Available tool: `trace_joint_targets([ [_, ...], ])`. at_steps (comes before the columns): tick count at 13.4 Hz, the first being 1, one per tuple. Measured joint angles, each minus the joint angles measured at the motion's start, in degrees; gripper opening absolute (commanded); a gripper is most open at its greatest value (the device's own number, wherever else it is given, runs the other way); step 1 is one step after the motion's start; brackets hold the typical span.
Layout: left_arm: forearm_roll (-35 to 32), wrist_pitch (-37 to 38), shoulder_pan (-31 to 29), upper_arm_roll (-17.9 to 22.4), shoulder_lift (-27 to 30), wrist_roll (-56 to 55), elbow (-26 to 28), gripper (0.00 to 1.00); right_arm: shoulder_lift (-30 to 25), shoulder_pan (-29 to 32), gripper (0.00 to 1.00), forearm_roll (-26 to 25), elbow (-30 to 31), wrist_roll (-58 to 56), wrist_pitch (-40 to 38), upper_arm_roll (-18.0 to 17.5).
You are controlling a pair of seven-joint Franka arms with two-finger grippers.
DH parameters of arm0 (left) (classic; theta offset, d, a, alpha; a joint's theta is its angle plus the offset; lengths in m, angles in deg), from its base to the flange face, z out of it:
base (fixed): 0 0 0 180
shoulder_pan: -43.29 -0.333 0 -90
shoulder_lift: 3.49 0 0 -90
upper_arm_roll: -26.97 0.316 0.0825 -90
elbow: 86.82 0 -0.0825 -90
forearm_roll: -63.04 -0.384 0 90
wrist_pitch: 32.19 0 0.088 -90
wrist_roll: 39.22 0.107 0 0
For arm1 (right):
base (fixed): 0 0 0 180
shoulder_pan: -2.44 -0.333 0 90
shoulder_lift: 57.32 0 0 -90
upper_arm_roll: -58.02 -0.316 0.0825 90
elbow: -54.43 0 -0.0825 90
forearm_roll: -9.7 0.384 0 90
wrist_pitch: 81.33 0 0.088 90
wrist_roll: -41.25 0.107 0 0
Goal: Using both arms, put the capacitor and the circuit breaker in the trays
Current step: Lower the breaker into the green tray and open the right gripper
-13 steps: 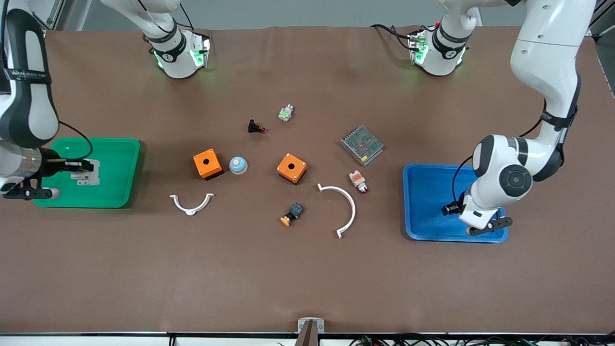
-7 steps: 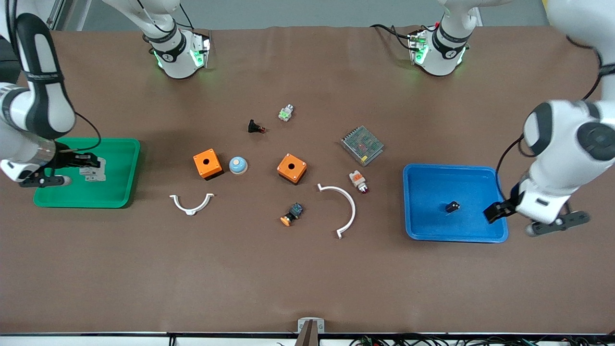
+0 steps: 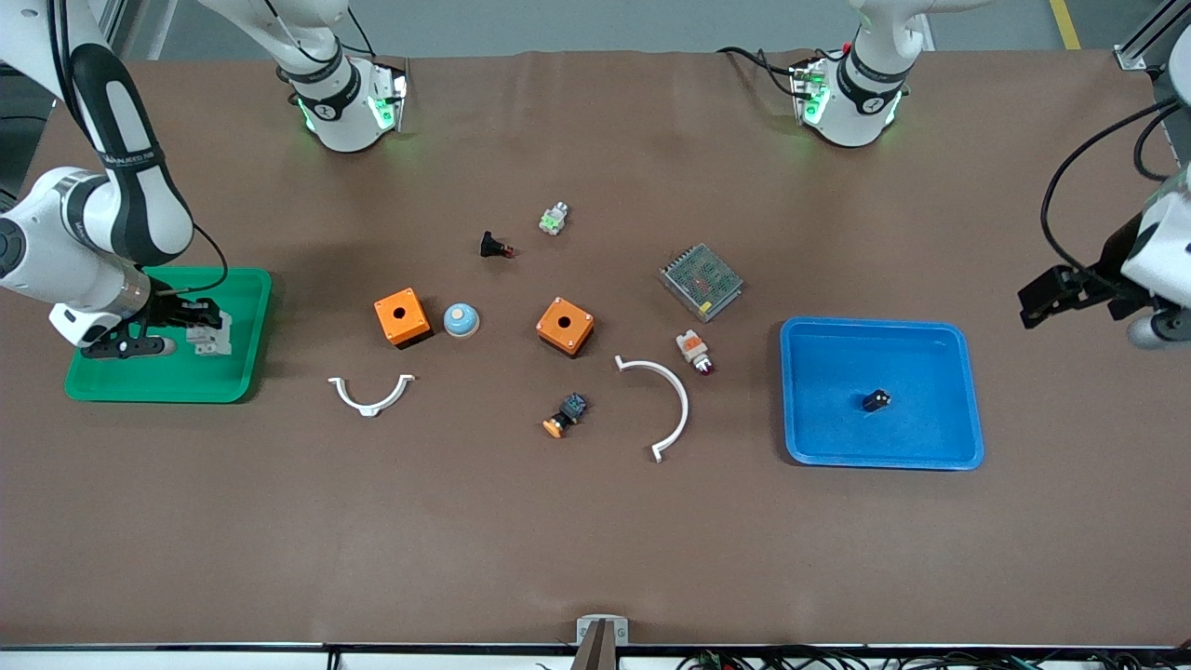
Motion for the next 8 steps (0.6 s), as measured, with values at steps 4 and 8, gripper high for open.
trace_joint_targets([
  [4, 4.11, 5.9, 0.0, 2.28, 4.07, 4.81, 0.4, 1.0, -0.41, -0.71, 0.99, 0.0, -1.54, 0.25, -0.78, -0.35],
  [8, 4.81, 7.14, 0.48, 2.75, 8.96, 5.93, 4.89, 1.0, -2.57, -4.7, 0.99, 0.11, -14.81, 7.64, -20.18, -0.54],
])
